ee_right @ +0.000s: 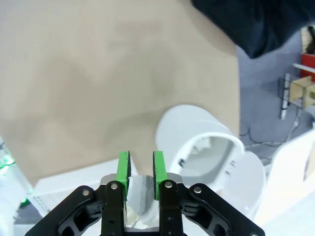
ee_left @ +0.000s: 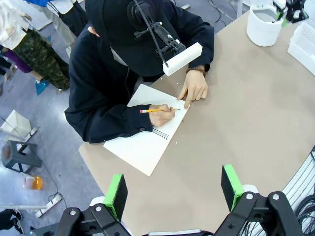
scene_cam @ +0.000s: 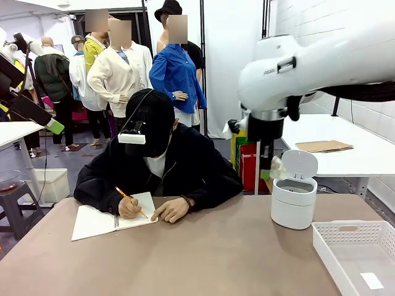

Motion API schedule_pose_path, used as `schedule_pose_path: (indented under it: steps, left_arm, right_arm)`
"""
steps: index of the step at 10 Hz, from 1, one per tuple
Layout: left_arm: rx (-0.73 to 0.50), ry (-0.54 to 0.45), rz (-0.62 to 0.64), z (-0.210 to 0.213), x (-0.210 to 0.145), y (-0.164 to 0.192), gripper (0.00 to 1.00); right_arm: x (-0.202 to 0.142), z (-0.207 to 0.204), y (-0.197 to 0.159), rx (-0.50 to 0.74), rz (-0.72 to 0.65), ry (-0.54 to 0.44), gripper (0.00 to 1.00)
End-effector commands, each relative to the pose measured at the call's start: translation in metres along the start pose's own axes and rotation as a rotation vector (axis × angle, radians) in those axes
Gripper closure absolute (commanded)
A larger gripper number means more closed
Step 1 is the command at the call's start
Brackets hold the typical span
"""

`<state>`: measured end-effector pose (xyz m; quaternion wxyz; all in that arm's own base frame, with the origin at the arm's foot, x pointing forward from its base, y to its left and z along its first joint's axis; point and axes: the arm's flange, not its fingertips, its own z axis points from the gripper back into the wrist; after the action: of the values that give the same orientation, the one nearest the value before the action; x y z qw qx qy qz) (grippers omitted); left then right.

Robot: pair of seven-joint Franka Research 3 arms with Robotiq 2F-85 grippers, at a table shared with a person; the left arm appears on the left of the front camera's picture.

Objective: Sort the paper based on its condition.
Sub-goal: If a person hands you a paper, place it in the Organizing basket , and if it's crumpled, put it in the Trash can.

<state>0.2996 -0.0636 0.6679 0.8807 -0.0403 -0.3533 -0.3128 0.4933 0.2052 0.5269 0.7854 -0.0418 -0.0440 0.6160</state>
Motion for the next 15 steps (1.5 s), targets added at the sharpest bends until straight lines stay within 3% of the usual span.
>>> schedule_pose_path:
  steps: [1,7,9,12,13,15]
  left_arm:
    - [-0.005,0.000,0.003,0.001,0.000,0.000,0.00]
    - [-0.005,0.000,0.003,0.001,0.000,0.000,0.00]
    - [-0.005,0.000,0.003,0.001,0.000,0.000,0.00]
    - [-0.005,0.000,0.003,0.001,0.000,0.000,0.00]
    - [-0.005,0.000,0.003,0.001,0.000,0.000,0.00]
    - [-0.005,0.000,0.003,0.001,0.000,0.000,0.00]
  right_arm:
    - [-0.015,0.011,-0.023,-0.022,0.015,-0.018,0.76]
    - [-0.034,-0.028,-0.088,-0.186,-0.054,-0.060,0.76]
    - [-0.038,-0.039,-0.093,-0.135,-0.067,-0.059,0.76]
    - [-0.045,-0.045,-0.071,-0.010,-0.079,-0.131,0.76]
    - [-0.040,-0.048,-0.089,-0.111,-0.071,-0.067,0.76]
    - [-0.040,-0.048,-0.089,-0.111,-0.071,-0.067,0.76]
